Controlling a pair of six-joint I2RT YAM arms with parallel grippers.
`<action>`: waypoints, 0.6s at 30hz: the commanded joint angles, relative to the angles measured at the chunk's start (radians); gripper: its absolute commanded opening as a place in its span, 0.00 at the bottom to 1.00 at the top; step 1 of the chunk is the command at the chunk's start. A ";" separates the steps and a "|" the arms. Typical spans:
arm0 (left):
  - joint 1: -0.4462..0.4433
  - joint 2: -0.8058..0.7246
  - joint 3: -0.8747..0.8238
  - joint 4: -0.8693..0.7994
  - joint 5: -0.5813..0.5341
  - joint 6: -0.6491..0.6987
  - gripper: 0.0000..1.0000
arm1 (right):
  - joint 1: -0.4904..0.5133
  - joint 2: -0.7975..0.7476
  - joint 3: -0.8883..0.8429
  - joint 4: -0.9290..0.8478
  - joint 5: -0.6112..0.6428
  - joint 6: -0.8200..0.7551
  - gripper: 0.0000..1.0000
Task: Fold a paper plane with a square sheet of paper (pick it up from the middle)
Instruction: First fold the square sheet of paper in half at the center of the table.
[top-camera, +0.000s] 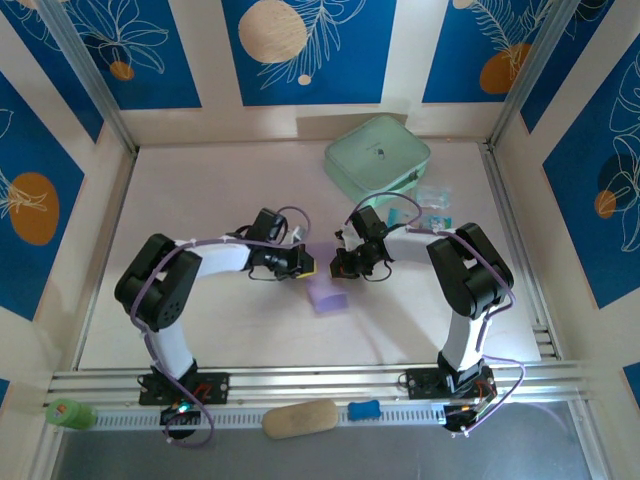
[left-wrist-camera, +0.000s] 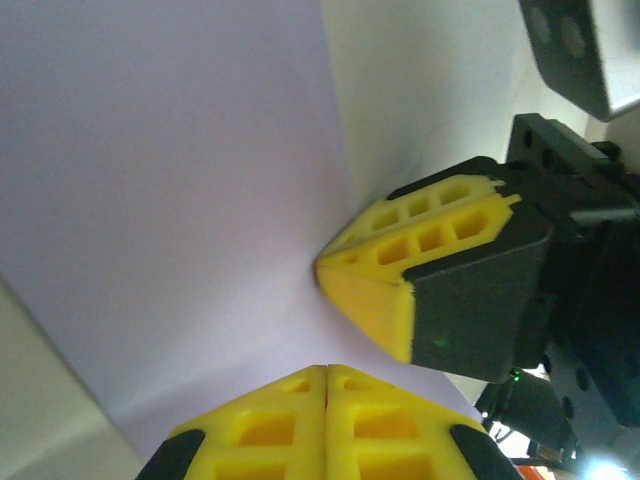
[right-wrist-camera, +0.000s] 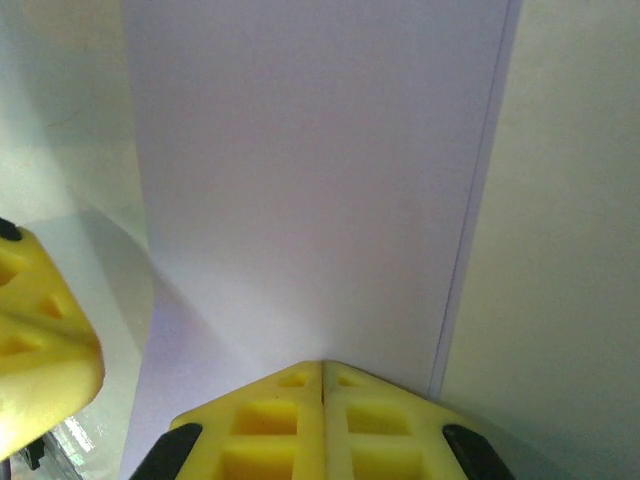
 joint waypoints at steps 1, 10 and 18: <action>-0.019 -0.006 -0.003 -0.006 0.044 -0.024 0.04 | -0.001 0.058 -0.032 -0.105 0.113 -0.005 0.02; -0.032 0.043 -0.095 0.048 0.034 -0.030 0.04 | -0.001 0.062 -0.033 -0.103 0.114 -0.006 0.02; -0.032 0.064 -0.100 -0.053 -0.052 0.067 0.03 | -0.001 0.067 -0.032 -0.102 0.111 -0.008 0.02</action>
